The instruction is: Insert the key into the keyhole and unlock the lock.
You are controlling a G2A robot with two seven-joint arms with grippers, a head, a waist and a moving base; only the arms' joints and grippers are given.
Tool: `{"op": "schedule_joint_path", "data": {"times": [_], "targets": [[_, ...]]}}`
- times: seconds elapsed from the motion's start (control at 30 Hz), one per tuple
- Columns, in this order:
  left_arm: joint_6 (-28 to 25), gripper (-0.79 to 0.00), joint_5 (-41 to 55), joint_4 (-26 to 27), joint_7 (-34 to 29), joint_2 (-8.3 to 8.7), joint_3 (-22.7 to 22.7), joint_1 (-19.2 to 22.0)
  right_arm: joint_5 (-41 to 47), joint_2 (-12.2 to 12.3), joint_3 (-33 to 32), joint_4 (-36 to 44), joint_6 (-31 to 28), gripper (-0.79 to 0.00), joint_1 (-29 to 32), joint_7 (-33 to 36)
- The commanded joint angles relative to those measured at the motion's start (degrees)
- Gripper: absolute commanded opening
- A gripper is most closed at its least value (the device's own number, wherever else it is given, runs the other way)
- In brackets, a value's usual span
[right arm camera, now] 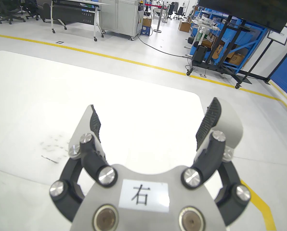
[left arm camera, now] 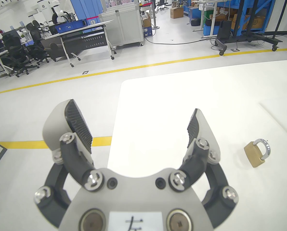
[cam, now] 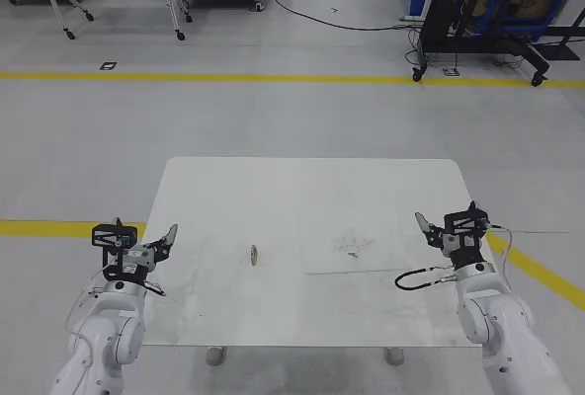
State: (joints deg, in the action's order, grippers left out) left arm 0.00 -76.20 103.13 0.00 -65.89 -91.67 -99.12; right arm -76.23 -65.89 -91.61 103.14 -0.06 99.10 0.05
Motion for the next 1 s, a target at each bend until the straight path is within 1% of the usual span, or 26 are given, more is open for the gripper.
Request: {"op": "schedule_joint_path", "data": {"times": [0.0, 0.07, 0.1, 0.2, 0.27, 0.63, 0.67, 0.77, 0.8, 0.83, 0.87, 0.9, 0.93, 0.97], "targets": [[0.0, 0.0, 0.0, 0.0, 0.0, 0.0, 0.0, 0.0, -1.7, 0.1, 1.5, 0.1, -3.2, 0.0, -0.9, 1.9], [0.0, 0.0, 0.0, 0.0, 0.0, 0.0, 0.0, 0.0, -4.2, 0.1, 3.2, -0.8, -4.3, 0.0, -3.6, 5.6], [0.0, 0.0, 0.0, 0.0, 0.0, 0.0, 0.0, 0.0, -5.7, 0.0, 5.2, -2.0, -4.9, 0.0, -5.7, 8.3], [0.0, 0.0, 0.0, 0.0, 0.0, 0.0, 0.0, 0.0, -8.5, -0.4, 9.7, -4.4, -6.0, 0.0, -9.7, 12.8], [0.0, 0.0, 0.0, 0.0, 0.0, 0.0, 0.0, 0.0, -9.3, -0.6, 11.1, -5.0, -4.8, 0.0, -10.9, 14.6], [0.0, 0.0, 0.0, 0.0, 0.0, 0.0, 0.0, 0.0, -9.4, -0.6, 11.2, -5.2, -5.1, 0.0, -10.9, 14.6], [0.0, 0.0, 0.0, 0.0, 0.0, 0.0, 0.0, 0.0, -9.6, -0.6, 11.9, -6.3, -7.1, 0.0, -11.4, 14.5], [0.0, 0.0, 0.0, 0.0, 0.0, 0.0, 0.0, 0.0, -11.3, -0.2, 13.1, -11.2, -18.3, 0.0, -15.3, 10.4], [0.0, 0.0, 0.0, 0.0, 0.0, 0.0, 0.0, 0.0, -12.7, 0.0, 13.2, -13.3, -21.4, 0.0, -16.8, 9.4], [0.0, 0.0, 0.0, 0.0, 0.0, 0.0, 0.0, 0.0, -16.6, 0.3, 13.8, -15.2, -23.6, 0.0, -18.6, 8.3], [0.0, 0.0, 0.0, 0.0, 0.0, 0.0, 0.0, 0.0, -19.5, 0.4, 14.2, -16.0, -23.3, 0.0, -19.3, 8.3], [0.0, 0.0, 0.0, 0.0, 0.0, 0.0, 0.0, 0.0, -24.8, 0.5, 15.4, -16.5, -21.8, 0.0, -20.2, 8.4], [0.0, 0.0, 0.0, 0.0, 0.0, 0.0, 0.0, 0.0, -27.6, 0.5, 17.2, -16.7, -23.6, 0.0, -20.6, 5.9], [0.0, 0.0, 0.0, 0.0, 0.0, 0.0, 0.0, 0.0, -29.0, 0.6, 17.5, -18.1, -24.7, 0.0, -21.3, 4.0]]}}
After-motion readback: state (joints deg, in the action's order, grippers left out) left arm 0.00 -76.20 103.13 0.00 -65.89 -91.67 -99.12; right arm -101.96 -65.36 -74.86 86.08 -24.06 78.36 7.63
